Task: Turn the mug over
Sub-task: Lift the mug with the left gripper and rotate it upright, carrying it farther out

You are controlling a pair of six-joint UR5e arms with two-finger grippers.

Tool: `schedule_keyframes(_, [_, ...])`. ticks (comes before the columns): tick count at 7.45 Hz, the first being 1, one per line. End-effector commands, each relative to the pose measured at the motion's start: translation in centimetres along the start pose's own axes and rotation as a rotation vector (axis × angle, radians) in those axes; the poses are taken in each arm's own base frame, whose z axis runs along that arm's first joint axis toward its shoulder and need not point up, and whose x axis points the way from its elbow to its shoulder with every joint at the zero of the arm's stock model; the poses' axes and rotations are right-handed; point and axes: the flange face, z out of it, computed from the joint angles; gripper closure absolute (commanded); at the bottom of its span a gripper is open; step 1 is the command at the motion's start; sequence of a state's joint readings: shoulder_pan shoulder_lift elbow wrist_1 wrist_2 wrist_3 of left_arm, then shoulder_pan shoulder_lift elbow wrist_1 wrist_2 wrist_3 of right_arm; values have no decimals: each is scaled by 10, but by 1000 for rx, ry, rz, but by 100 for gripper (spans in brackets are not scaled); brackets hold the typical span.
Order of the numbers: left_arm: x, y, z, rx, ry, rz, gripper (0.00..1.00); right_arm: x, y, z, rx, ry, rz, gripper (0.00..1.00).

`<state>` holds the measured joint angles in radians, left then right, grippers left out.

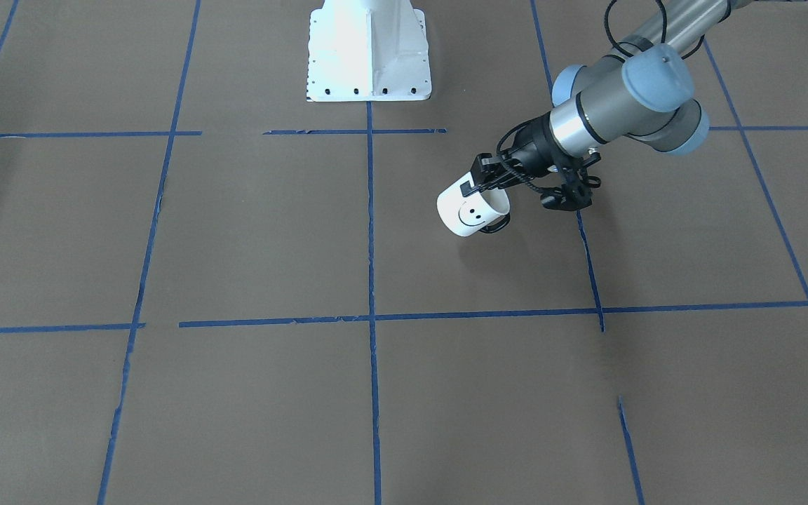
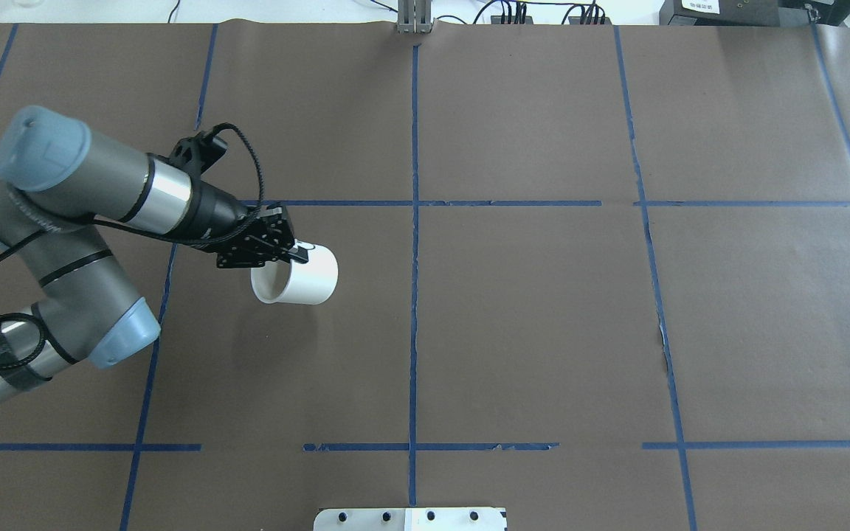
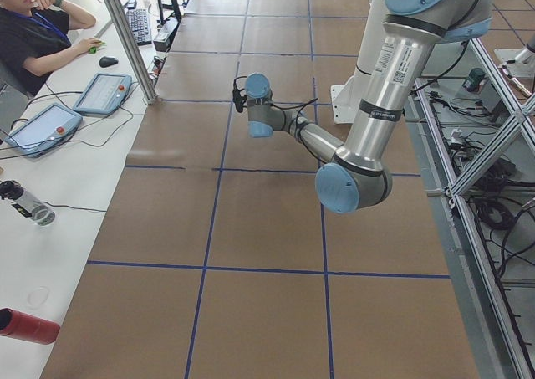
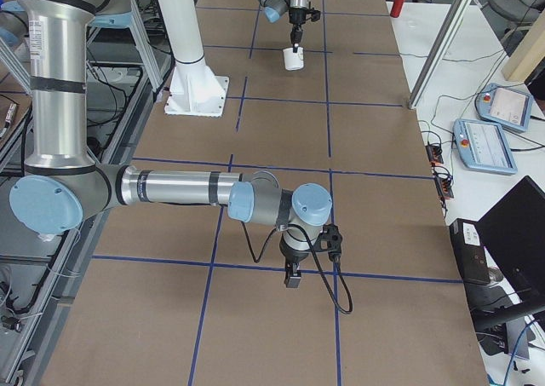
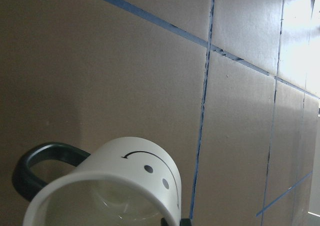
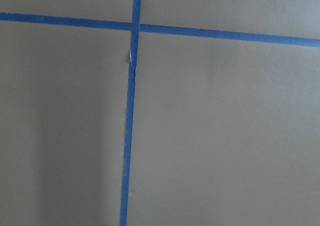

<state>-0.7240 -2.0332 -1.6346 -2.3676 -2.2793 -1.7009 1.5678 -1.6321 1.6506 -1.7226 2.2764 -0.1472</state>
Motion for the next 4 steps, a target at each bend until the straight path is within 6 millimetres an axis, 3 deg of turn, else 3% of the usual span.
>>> schedule_keyframes(1, [90,10,39,110,-206,-116,100,0,0,0,0,0,0,0])
schedule_keyframes(3, [150,46,92,144,-401,-181,100,0,0,0,0,0,0,0])
schedule_keyframes(4, [179,45,107,151,-457,-192,100,0,0,0,0,0,0,0])
